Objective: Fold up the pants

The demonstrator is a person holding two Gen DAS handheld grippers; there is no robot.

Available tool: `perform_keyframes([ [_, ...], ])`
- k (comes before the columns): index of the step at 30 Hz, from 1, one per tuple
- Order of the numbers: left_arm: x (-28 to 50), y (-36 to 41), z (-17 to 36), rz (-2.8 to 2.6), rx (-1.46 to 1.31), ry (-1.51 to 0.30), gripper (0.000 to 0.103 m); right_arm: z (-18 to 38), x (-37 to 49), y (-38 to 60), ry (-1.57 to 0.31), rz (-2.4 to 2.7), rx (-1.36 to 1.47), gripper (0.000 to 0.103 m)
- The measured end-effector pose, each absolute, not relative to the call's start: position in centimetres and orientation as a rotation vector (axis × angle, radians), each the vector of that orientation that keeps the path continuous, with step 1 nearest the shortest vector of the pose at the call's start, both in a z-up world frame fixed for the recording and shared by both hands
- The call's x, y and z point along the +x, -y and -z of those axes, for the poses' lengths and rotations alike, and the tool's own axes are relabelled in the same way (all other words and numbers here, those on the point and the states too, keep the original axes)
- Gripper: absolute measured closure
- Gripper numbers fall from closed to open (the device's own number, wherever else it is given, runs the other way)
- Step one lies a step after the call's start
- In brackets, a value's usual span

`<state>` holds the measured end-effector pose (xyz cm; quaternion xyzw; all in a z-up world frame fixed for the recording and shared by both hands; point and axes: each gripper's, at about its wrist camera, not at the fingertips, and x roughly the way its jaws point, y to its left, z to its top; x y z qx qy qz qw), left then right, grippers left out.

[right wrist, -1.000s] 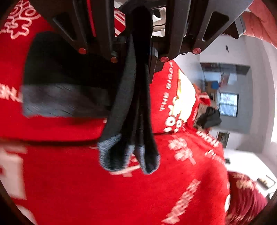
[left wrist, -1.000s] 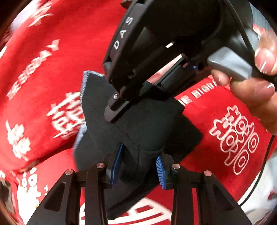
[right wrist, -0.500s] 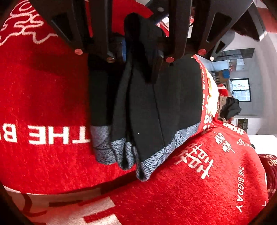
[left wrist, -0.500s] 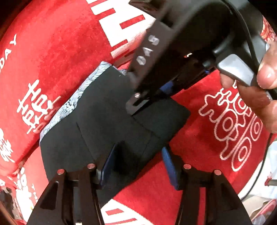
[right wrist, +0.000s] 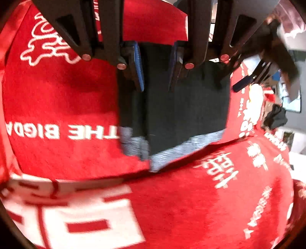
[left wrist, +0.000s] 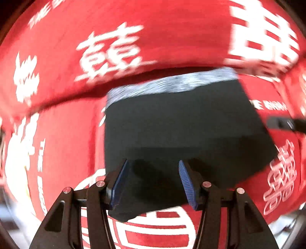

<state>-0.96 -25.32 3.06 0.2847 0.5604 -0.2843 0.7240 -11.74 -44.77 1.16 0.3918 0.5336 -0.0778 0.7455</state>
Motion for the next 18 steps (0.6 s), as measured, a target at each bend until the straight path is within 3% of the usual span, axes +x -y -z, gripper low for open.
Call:
perform_keyframes([
  [5, 0.1, 24.3, -1.3, 0.579, 0.568, -1.304, 0.047, 0.6, -10.5, 41.5, -1.277, 0.157, 0.74, 0.077],
  [7, -0.2, 24.4, -1.0, 0.584, 0.579, -1.301, 0.032, 1.6, -11.1, 40.8, -1.303, 0.17, 0.695, 0.077],
  [8, -0.4, 24.5, -0.9, 0.587, 0.58, -1.299, 0.018, 1.6, -11.2, 40.7, -1.293, 0.17, 0.686, 0.077],
  [9, -0.5, 24.6, -0.8, 0.589, 0.577, -1.3, 0.015, 1.6, -11.5, 40.7, -1.288, 0.17, 0.681, 0.077],
  [18, -1.0, 24.4, -0.4, 0.577, 0.573, -1.347, 0.015, 1.3, -11.9, 40.5, -1.301, 0.192, 0.683, 0.073],
])
